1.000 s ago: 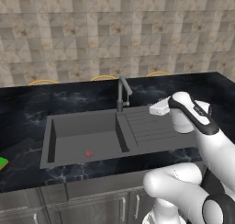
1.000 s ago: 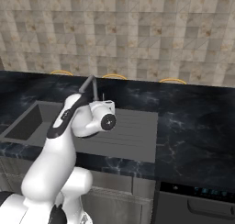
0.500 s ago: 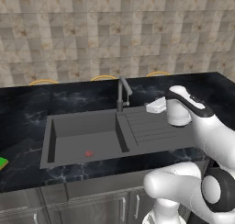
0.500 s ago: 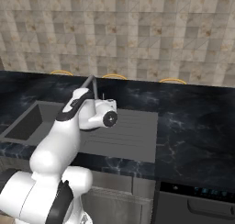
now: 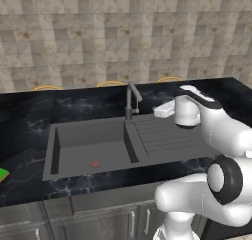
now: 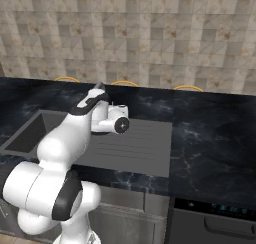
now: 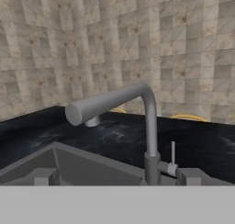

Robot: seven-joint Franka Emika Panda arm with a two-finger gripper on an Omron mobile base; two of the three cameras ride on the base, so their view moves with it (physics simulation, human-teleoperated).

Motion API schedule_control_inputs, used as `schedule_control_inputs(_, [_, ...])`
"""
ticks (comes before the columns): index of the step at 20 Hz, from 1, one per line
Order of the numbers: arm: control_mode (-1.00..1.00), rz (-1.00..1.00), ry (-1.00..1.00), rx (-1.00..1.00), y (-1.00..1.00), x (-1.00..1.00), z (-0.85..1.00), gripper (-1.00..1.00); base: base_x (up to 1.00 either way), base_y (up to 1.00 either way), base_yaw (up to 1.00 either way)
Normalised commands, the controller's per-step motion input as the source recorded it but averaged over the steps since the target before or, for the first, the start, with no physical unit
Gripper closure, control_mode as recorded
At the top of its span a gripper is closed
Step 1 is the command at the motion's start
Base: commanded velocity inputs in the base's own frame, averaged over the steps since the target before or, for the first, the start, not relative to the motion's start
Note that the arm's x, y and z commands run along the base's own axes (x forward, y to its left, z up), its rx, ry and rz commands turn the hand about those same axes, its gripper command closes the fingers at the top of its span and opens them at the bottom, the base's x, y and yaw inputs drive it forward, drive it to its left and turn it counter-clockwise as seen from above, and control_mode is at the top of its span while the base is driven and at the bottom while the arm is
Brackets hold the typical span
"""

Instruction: Soak the sponge with water for a few seconds and then drop it inside the sink.

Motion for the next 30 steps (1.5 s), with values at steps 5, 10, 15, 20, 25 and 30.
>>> schedule_control_inputs(5, [-1.00, 0.00, 0.00, 0.00, 0.00, 0.15, -0.09, -1.00, 0.00, 0.00, 0.00])
schedule_control_inputs(10, [-1.00, 0.00, 0.00, 0.00, 0.00, 0.16, -0.11, -1.00, 0.00, 0.00, 0.00])
schedule_control_inputs(15, [-1.00, 0.00, -0.03, 0.00, 0.00, 0.09, -0.24, -1.00, 0.00, 0.00, 0.00])
schedule_control_inputs(20, [-1.00, 0.00, -0.06, 0.00, 0.01, 0.00, -0.18, -1.00, 0.00, 0.00, 0.00])
schedule_control_inputs(25, [-1.00, 0.02, -0.04, 0.00, 0.13, 0.00, -0.03, -1.00, 0.00, 0.00, 0.00])
schedule_control_inputs(30, [-1.00, 0.03, 0.00, 0.00, 0.09, 0.00, 0.00, -1.00, 0.00, 0.00, 0.00])
